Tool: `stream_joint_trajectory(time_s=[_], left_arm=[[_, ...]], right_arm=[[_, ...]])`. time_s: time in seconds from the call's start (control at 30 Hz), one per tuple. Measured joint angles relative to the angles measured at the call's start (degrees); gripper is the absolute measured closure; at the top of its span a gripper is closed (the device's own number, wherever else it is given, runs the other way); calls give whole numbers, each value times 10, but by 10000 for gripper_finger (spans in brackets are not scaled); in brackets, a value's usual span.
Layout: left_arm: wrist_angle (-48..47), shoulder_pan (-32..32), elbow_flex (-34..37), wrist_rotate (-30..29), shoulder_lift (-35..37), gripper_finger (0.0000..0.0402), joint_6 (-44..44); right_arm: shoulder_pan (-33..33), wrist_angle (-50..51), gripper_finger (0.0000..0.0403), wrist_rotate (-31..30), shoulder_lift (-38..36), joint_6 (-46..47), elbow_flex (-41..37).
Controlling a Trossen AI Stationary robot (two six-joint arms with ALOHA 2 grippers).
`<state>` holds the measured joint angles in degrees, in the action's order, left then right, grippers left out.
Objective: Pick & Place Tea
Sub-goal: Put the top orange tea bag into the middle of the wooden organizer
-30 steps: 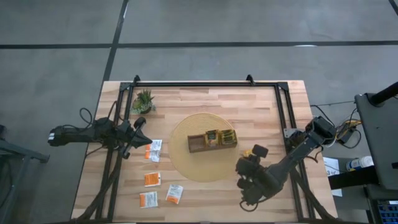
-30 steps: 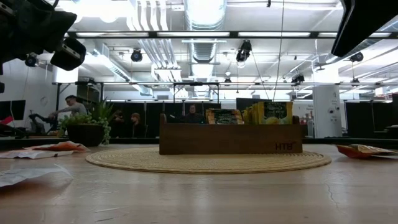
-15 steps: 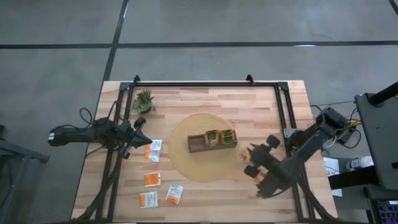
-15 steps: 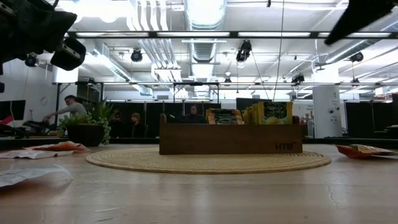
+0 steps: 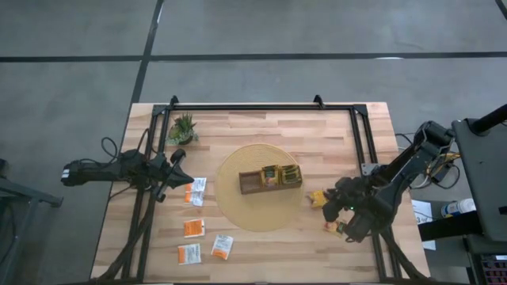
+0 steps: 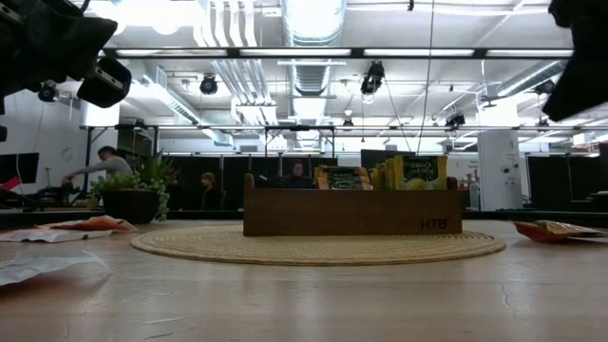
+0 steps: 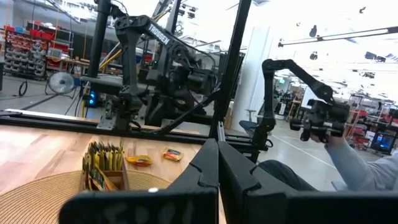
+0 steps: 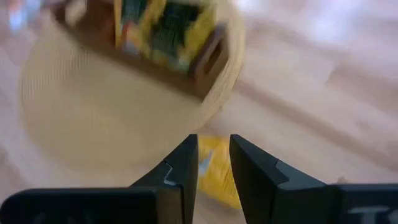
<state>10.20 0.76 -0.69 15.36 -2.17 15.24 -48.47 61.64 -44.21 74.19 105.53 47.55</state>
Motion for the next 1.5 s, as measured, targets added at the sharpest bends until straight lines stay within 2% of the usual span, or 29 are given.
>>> stream_joint_trajectory(time_s=[0.1, 0.33, 0.57, 0.8, 1.1, 1.5], left_arm=[[0, 0, 0, 0, 0, 402, 0], [0, 0, 0, 0, 0, 402, 0], [0, 0, 0, 0, 0, 402, 0], [0, 0, 0, 0, 0, 402, 0], [0, 0, 0, 0, 0, 402, 0], [0, 0, 0, 0, 0, 402, 0]], right_arm=[[0, -34, 309, 16, -4, -57, -10], [8, -49, 295, 30, -2, -119, -12], [7, -173, 281, 97, 37, -313, -16], [7, -177, 273, 102, 89, -427, -7], [8, -167, 286, 102, 131, -434, -7], [8, -151, 290, 103, 141, -364, -19]])
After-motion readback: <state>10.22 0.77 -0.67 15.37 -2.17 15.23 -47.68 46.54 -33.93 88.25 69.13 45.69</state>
